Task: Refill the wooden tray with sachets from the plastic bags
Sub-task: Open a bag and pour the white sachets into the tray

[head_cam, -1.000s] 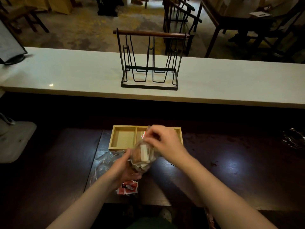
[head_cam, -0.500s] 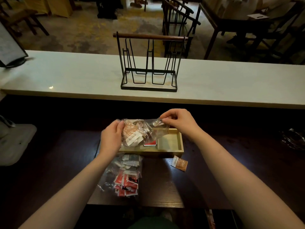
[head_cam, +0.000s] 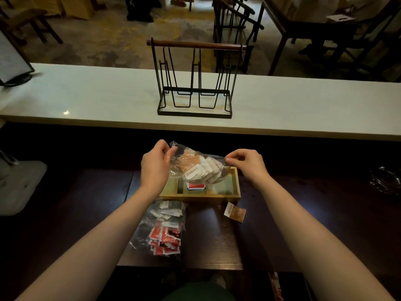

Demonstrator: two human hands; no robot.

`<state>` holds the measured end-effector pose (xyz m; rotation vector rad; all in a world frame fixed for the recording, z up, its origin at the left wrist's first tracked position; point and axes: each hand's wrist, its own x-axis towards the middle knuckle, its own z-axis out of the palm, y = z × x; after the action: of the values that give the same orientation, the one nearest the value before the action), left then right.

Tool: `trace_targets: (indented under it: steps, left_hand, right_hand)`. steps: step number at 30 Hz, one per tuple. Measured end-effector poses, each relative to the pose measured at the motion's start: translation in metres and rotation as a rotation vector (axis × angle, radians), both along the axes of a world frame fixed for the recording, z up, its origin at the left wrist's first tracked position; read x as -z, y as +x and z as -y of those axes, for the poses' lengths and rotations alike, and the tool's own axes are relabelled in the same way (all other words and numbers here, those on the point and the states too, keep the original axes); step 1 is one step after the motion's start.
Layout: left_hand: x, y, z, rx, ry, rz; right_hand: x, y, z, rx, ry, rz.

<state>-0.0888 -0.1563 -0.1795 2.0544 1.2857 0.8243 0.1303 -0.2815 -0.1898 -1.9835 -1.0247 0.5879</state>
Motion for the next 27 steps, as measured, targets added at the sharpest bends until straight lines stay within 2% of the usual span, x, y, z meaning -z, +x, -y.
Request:
trace_targets:
  steps: [9,27]
  left_hand:
    - [-0.024,0.017,0.005,0.055,0.050,0.079]
    - [-0.045,0.041,0.003,0.108,0.092,0.077]
  right_hand:
    - [0.015,0.009,0.002,0.050,0.007,-0.055]
    - [0.017,0.018,0.009,0.089,0.052,-0.123]
